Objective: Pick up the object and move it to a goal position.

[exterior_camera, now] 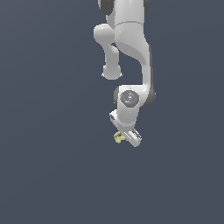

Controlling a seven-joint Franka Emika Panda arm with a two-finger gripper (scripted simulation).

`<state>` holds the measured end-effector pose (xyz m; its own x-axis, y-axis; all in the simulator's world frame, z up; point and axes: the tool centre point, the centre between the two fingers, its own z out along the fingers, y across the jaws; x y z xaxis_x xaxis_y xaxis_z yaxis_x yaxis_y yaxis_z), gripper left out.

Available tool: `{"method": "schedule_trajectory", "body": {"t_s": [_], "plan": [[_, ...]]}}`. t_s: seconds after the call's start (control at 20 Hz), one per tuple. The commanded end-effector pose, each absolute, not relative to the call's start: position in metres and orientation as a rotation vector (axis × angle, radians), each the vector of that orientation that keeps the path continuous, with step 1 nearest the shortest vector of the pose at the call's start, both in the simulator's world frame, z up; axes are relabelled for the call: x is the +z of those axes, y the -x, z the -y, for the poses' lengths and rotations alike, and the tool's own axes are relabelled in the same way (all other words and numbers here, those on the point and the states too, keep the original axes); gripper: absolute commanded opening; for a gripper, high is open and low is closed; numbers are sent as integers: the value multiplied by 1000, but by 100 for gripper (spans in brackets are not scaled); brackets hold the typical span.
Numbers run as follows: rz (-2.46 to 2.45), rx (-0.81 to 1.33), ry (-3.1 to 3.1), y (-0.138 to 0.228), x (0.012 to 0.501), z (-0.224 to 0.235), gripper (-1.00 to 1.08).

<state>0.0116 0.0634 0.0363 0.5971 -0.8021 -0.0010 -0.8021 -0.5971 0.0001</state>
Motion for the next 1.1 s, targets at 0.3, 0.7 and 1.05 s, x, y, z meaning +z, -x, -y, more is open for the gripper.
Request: {"method": "schedule_trajectory", "body": {"t_s": [0.3,0.7,1.05], "plan": [[-1412,1,2805,-8,93,8,-100],[-1412,1,2804,-5,158,89,-100],[-1413,1,2805,-5,208,151,-100]]}}
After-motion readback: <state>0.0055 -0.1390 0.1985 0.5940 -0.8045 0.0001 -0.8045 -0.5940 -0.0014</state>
